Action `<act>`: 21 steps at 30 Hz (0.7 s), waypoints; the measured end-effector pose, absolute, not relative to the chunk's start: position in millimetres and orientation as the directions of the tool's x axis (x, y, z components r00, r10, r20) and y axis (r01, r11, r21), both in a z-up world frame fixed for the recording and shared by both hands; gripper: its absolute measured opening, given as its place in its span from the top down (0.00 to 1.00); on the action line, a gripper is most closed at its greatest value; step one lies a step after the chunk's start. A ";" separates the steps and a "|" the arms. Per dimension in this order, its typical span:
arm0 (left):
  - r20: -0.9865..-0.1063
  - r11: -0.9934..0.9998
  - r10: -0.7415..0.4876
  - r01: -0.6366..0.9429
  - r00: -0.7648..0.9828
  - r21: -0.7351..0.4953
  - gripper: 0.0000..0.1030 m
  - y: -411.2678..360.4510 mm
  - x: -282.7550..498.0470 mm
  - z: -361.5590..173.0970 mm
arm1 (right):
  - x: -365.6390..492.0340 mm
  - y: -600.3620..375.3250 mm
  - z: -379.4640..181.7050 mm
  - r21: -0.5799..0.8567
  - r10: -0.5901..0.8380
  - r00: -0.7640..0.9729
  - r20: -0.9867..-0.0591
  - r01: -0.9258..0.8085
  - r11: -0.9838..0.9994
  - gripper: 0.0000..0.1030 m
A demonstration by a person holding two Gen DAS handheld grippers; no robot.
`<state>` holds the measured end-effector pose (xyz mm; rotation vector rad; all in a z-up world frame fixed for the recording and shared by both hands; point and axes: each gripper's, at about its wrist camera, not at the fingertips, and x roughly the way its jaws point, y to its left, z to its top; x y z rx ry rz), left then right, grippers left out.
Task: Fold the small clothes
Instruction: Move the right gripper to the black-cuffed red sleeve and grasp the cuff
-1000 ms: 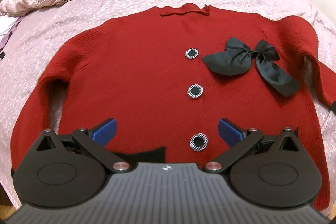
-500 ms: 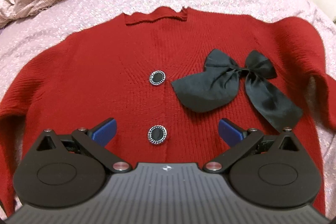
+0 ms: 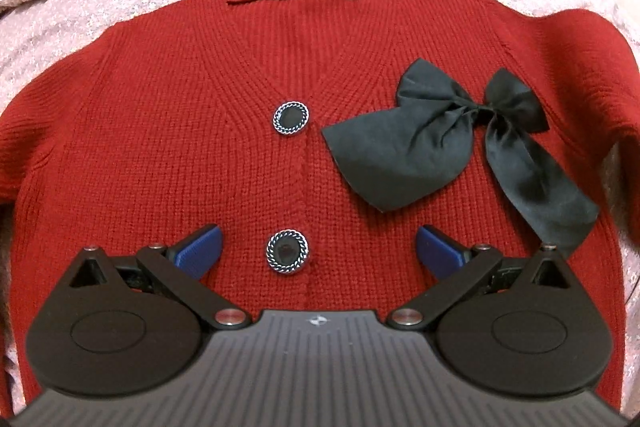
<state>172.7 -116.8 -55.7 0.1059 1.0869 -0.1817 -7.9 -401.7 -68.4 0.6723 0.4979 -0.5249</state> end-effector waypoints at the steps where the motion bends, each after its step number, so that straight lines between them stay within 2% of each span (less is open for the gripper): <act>1: -0.888 0.980 -0.096 0.197 0.450 -0.005 0.00 -116.9 172.7 -56.0 | -9.8 -399.9 -68.2 0.446 -0.284 0.758 -0.587 0.596 0.668 0.00; 5: -0.888 0.978 -0.099 0.207 0.449 -0.004 0.00 -117.5 170.8 -57.8 | -17.3 -399.6 -71.7 0.515 -0.216 0.771 -0.599 0.577 0.634 0.00; 7: -0.886 0.977 -0.100 0.214 0.452 -0.001 0.00 -117.4 170.8 -58.3 | -20.4 -399.7 -76.4 0.579 -0.169 0.802 -0.573 0.542 0.609 0.00; 15: -0.889 0.975 -0.103 0.224 0.447 0.000 0.00 -117.2 169.8 -59.6 | -13.7 -406.4 -69.4 0.631 -0.217 0.864 -0.455 0.484 0.606 0.00; 21: -0.890 0.974 -0.103 0.227 0.445 0.000 0.00 -116.8 171.0 -60.7 | 2.4 -421.6 -73.6 0.609 -0.263 0.850 -0.457 0.515 0.603 0.00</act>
